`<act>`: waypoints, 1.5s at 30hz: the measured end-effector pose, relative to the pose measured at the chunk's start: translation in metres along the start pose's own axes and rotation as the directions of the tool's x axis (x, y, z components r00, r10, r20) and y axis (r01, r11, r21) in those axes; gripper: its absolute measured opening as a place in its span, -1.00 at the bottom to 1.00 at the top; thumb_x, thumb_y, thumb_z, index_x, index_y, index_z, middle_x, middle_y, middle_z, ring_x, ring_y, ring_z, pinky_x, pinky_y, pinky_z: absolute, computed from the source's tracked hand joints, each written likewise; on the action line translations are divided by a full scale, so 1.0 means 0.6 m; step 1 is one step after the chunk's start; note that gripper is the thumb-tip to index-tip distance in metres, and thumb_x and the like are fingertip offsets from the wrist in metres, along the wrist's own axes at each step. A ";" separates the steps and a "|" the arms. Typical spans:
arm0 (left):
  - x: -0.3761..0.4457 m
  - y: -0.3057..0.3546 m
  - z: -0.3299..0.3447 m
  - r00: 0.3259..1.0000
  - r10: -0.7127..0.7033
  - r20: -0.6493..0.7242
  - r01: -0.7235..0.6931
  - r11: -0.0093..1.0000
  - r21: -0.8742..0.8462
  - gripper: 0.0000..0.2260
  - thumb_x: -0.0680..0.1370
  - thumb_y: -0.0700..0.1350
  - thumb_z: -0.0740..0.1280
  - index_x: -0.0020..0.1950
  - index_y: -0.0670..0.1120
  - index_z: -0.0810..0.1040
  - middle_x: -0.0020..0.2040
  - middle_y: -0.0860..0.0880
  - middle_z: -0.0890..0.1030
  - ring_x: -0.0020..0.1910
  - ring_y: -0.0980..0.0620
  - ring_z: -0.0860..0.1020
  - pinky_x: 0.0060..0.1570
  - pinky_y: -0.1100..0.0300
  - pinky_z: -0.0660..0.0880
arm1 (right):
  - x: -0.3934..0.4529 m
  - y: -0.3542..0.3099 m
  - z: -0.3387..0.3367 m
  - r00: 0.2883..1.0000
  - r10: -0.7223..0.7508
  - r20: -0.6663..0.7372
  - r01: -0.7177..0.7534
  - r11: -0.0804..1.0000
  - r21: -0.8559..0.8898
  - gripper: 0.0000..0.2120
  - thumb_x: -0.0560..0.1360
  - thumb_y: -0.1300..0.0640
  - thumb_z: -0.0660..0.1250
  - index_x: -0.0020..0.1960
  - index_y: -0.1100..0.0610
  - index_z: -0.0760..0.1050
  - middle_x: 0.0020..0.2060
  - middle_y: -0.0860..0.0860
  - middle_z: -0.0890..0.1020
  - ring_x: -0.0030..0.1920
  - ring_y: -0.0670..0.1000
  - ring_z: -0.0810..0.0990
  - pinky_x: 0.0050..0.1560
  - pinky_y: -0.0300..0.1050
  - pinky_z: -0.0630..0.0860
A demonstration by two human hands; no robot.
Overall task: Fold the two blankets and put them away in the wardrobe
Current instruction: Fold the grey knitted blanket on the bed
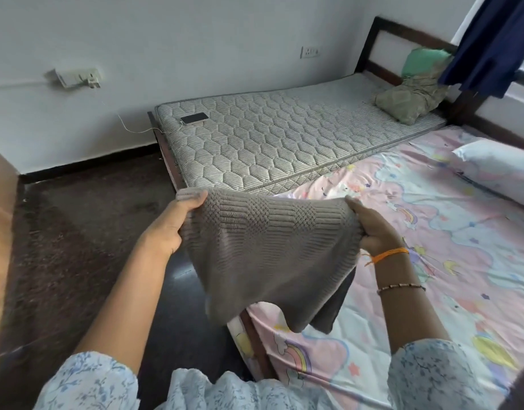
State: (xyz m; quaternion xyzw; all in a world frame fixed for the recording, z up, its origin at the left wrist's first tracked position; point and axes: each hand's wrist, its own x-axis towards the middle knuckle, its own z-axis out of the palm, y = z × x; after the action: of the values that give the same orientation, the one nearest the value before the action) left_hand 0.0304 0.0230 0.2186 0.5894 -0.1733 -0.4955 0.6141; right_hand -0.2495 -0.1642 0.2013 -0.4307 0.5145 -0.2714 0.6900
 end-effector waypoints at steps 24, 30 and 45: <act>0.110 -0.084 -0.010 0.914 -0.055 -0.401 0.134 0.976 0.173 -0.87 0.52 -0.11 0.34 -0.23 -0.08 0.54 -0.28 -0.01 0.60 -0.36 0.11 0.59 -0.36 0.29 0.50 | 0.094 0.054 -0.005 0.993 -0.100 -0.055 0.087 0.976 -0.202 -0.85 0.49 0.19 0.32 -0.07 0.28 0.58 -0.40 -0.01 0.67 -0.35 -0.09 0.61 -0.37 -0.31 0.55; 0.207 0.007 0.018 0.939 0.123 -0.322 -0.080 0.987 0.141 -0.92 0.48 -0.09 0.39 -0.18 -0.07 0.60 -0.14 -0.05 0.64 -0.08 -0.03 0.62 0.09 0.07 0.53 | 0.186 -0.067 0.027 0.928 -0.368 -0.062 0.351 0.918 -0.186 -0.89 0.49 0.17 0.33 -0.13 0.20 0.58 -0.46 -0.16 0.66 -0.35 -0.22 0.59 -0.25 -0.33 0.53; 0.266 -0.320 -0.001 0.846 -0.371 -0.382 0.489 0.826 0.280 -0.91 0.51 -0.10 0.35 -0.09 -0.11 0.57 -0.18 0.01 0.59 -0.18 0.09 0.52 -0.26 0.30 0.35 | 0.366 0.284 -0.070 0.961 -0.109 -0.253 0.008 0.929 -0.370 -0.71 0.30 -0.07 0.40 -0.18 0.16 0.62 -0.41 -0.08 0.66 -0.30 -0.07 0.57 -0.25 -0.11 0.52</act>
State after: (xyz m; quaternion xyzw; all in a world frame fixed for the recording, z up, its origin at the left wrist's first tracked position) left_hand 0.0250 -0.0709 -0.0130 0.7877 -0.0247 -0.4819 0.3830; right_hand -0.2300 -0.2751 -0.0564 -0.5257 0.6317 -0.2476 0.5131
